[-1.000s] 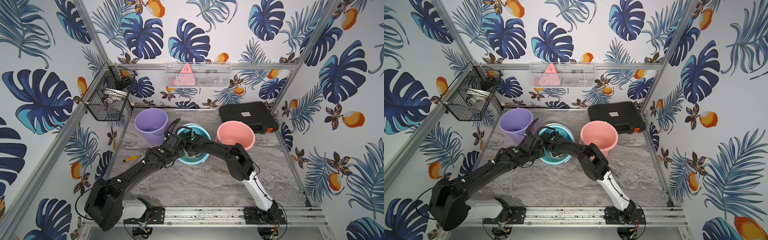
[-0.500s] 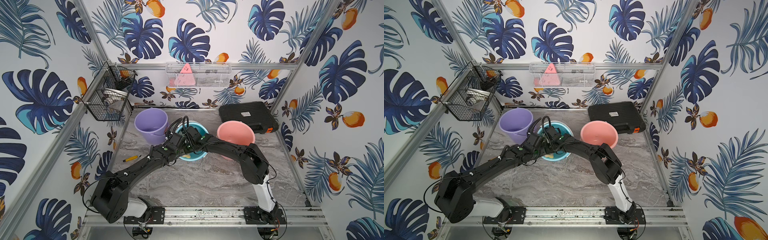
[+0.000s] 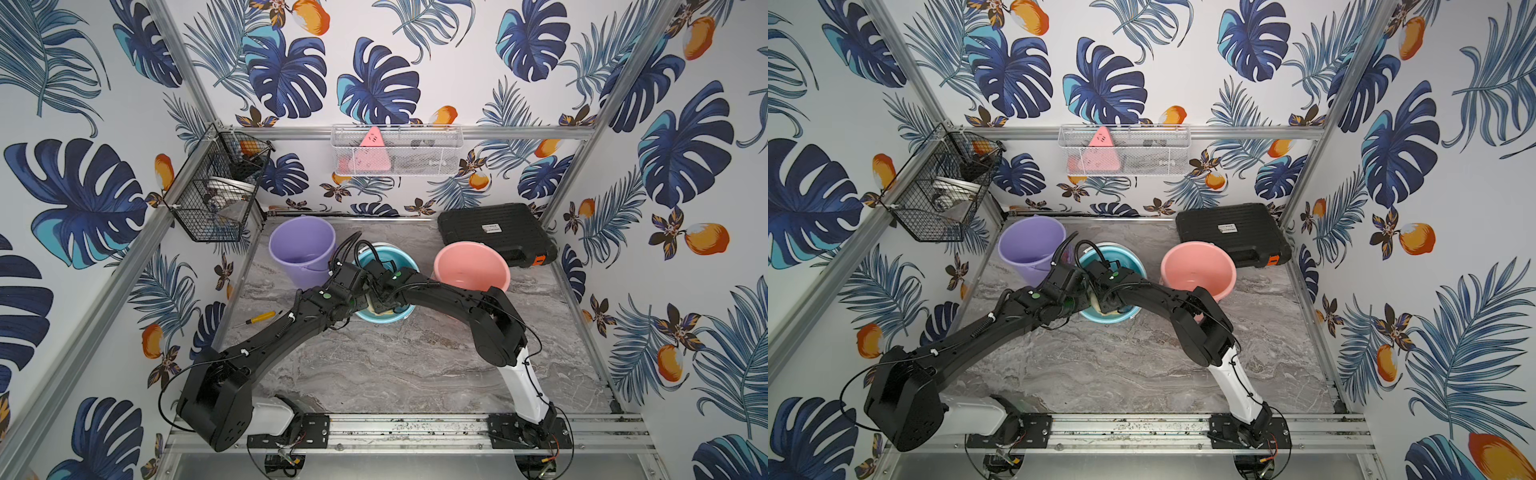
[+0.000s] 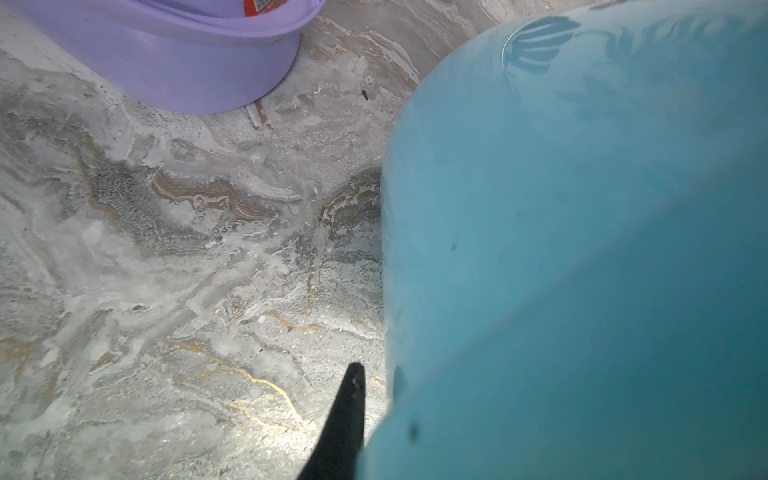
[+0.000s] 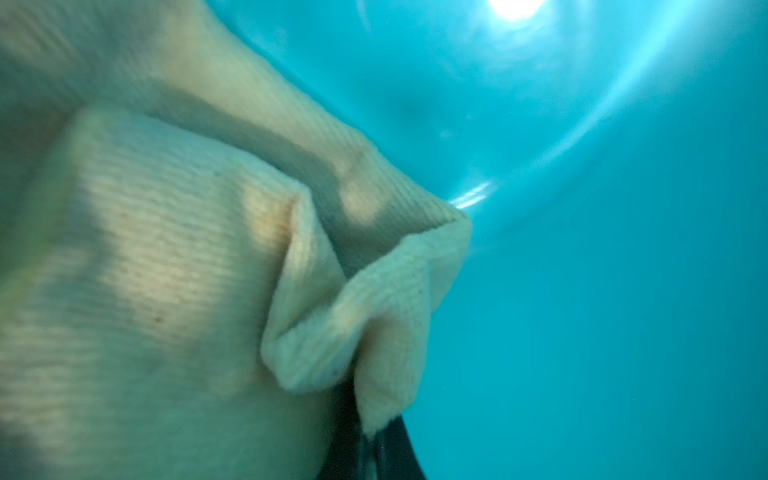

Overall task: Wipe the inside of the bucket with a cloth
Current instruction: Wipe the dirt from the inside of the bucket.

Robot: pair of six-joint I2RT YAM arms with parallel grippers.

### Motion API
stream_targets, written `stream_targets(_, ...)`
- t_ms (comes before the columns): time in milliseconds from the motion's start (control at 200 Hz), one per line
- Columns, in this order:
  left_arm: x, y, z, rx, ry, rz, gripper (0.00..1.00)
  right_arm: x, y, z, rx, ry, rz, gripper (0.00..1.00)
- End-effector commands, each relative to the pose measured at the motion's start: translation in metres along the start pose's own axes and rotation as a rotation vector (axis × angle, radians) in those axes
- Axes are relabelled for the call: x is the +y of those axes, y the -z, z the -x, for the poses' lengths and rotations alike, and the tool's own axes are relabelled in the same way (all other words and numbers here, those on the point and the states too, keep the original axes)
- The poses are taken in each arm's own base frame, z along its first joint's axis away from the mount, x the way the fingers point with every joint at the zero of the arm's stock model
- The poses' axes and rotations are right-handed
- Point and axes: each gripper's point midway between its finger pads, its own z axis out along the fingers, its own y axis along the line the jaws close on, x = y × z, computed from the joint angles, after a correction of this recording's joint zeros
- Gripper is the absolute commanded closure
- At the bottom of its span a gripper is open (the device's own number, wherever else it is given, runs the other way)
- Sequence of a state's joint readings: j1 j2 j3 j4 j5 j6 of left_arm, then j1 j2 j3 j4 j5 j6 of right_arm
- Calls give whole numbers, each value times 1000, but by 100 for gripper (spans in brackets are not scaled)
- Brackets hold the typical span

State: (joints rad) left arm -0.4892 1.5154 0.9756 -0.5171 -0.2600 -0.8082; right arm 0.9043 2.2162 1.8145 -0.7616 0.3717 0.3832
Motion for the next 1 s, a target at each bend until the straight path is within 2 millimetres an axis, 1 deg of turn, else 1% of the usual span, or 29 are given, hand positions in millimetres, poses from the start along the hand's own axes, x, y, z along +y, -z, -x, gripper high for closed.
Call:
stream_targets(0,21,2,-17,74,-77,71,100,-51,6,-8,23,85,-270,100)
stream_targets(80,19,3,-20,83,-87,58,100,-57,9,8,-25,96,-331,100)
stream_targets(185,20,4,-21,92,-97,58,100,-64,8,18,-45,114,-412,100)
stream_targets(220,20,5,-21,92,-99,58,100,-64,5,20,-50,129,-431,100)
stream_targets(285,20,5,-19,90,-103,59,100,-65,0,18,-32,145,-456,100)
stream_targets(340,19,6,-18,85,-108,62,100,-61,-8,8,21,160,-437,100)
stream_targets(400,19,6,-16,83,-112,68,100,-51,-12,-5,88,161,-370,100)
stream_targets(470,17,4,-14,82,-114,70,100,-29,-15,-23,167,143,-220,100)
stream_targets(525,16,3,-13,85,-112,70,100,-8,-9,-31,190,113,-86,100)
stream_targets(580,14,2,-12,85,-109,66,100,18,-1,-36,211,76,87,100)
stream_targets(651,13,1,-10,85,-104,67,100,43,19,-33,208,23,265,100)
stream_targets(776,14,-1,-7,84,-85,64,100,78,57,-20,196,-46,540,100)
stream_targets(841,16,-3,-6,89,-72,64,100,88,73,-11,172,-83,643,100)
stream_targets(906,18,-4,-5,91,-64,62,100,95,83,-6,164,-108,715,100)
stream_targets(946,19,-4,-4,88,-61,67,100,94,85,-5,171,-115,712,100)
stream_targets(996,21,-4,-2,88,-58,73,100,86,81,-8,186,-116,651,100)
